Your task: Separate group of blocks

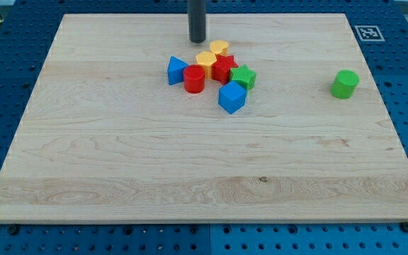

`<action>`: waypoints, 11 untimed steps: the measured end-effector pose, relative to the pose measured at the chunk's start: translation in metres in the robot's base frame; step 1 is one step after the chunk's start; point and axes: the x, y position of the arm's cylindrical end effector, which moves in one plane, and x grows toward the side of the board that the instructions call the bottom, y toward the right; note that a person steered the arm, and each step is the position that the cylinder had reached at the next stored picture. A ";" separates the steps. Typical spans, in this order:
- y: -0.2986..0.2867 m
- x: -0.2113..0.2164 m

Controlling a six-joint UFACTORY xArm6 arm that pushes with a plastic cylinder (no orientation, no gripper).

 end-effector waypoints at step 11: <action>0.061 0.051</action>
